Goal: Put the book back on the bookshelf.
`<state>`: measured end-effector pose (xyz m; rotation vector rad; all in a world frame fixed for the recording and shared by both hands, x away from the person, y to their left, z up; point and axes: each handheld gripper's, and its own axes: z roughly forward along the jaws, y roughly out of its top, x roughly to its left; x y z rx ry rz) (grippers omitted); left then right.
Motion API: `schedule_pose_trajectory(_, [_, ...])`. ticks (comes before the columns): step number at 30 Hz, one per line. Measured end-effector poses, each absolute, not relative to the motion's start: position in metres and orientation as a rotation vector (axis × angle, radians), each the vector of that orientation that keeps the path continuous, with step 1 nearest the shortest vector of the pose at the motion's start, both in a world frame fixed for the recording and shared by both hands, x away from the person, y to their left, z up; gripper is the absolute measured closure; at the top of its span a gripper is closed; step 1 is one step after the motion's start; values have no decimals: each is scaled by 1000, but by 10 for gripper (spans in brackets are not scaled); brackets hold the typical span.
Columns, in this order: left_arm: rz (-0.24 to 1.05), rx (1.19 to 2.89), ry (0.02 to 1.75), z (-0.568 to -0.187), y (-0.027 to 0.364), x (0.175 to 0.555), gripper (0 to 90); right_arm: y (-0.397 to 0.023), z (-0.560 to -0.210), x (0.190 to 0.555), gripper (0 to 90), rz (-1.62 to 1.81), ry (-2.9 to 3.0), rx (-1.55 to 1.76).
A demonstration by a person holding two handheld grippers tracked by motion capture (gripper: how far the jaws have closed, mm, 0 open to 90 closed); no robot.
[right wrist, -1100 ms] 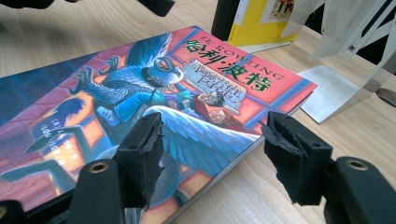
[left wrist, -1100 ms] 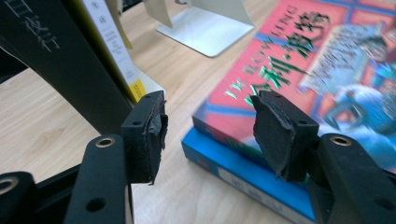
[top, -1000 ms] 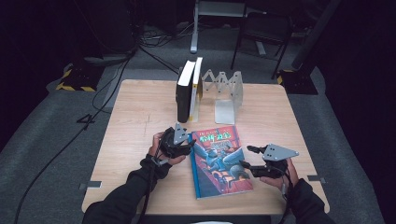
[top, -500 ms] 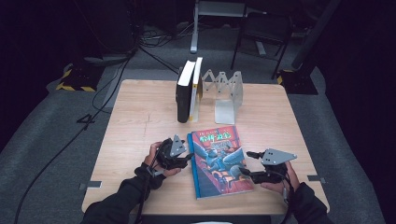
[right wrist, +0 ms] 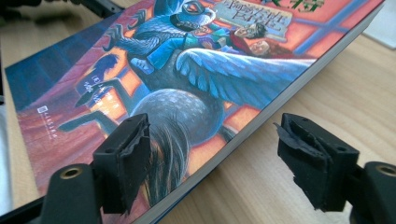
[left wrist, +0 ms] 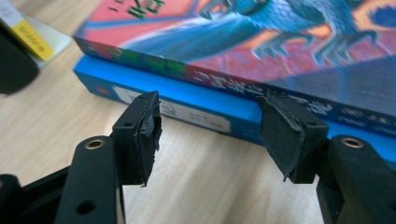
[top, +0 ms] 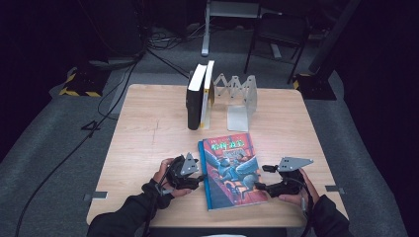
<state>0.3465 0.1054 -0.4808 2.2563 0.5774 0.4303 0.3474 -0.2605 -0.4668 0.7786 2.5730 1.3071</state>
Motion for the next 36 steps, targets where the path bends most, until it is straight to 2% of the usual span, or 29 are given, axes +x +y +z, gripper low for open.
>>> schedule_pose_trajectory(10, [405, 2269, 586, -485, 109, 344, 373, -258, -472, 353, 217, 1371, 2657, 799])
schedule_pose_trajectory(15, [428, 2254, 615, -485, 109, 352, 352, -252, -471, 358, 158, 1342, 2695, 767])
schedule_pose_trajectory(20, [423, 2248, 641, -487, 111, 359, 351, -249, -468, 360, 149, 1301, 2709, 730])
schedule_pose_trajectory(27, [405, 2227, 667, -487, 113, 366, 342, -241, -462, 358, 160, 1233, 2696, 651])
schedule_pose_trajectory(32, [410, 2228, 672, -487, 114, 367, 340, -242, -459, 358, 236, 1232, 2673, 623])
schedule_pose_trajectory(36, [405, 2226, 676, -487, 114, 367, 340, -241, -457, 360, 245, 1241, 2669, 617])
